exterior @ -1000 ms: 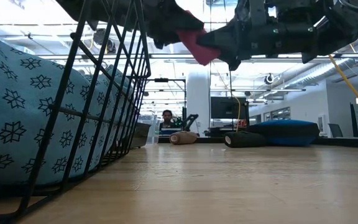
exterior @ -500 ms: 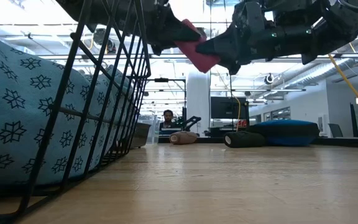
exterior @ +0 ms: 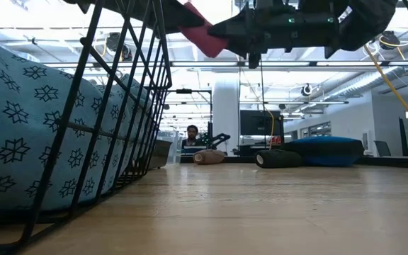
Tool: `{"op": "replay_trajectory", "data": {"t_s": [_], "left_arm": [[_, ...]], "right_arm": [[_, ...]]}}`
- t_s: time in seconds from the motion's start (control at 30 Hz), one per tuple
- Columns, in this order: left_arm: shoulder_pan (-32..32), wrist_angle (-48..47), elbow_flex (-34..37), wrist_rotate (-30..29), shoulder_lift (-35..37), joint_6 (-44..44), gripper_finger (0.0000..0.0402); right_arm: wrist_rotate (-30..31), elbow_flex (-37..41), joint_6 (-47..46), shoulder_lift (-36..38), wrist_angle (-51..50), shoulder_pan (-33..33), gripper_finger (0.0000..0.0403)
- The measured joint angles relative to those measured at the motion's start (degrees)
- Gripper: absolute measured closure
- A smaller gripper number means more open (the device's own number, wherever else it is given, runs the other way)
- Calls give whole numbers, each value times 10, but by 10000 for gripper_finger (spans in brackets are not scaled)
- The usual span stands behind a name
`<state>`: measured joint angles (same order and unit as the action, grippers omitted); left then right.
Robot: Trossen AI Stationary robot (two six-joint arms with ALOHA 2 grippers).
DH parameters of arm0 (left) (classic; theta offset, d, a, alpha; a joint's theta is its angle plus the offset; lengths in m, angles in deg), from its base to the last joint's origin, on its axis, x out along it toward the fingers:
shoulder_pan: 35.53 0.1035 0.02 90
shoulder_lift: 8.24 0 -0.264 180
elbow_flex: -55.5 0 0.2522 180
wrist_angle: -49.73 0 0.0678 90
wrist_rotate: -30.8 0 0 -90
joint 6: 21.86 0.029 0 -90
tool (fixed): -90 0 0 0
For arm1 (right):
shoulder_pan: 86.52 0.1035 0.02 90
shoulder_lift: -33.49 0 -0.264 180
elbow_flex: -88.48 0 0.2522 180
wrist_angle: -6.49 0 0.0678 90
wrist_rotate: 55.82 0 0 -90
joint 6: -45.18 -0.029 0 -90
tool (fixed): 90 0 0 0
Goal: Pick & place medical supplies in basket/bin
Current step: Put the pink bandage into the transparent bin
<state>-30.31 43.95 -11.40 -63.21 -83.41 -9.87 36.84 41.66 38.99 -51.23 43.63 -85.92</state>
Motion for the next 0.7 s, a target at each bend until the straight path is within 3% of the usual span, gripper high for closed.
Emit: {"op": "replay_trajectory", "data": {"t_s": [0.3,0.7], "left_arm": [[12,-8,2,32,-1,-16,325],[41,-65,-1,-147,24,-11,326]], "right_arm": [[-1,4,-2,3,13,0,296],[19,8,24,-1,-31,9,240]]}}
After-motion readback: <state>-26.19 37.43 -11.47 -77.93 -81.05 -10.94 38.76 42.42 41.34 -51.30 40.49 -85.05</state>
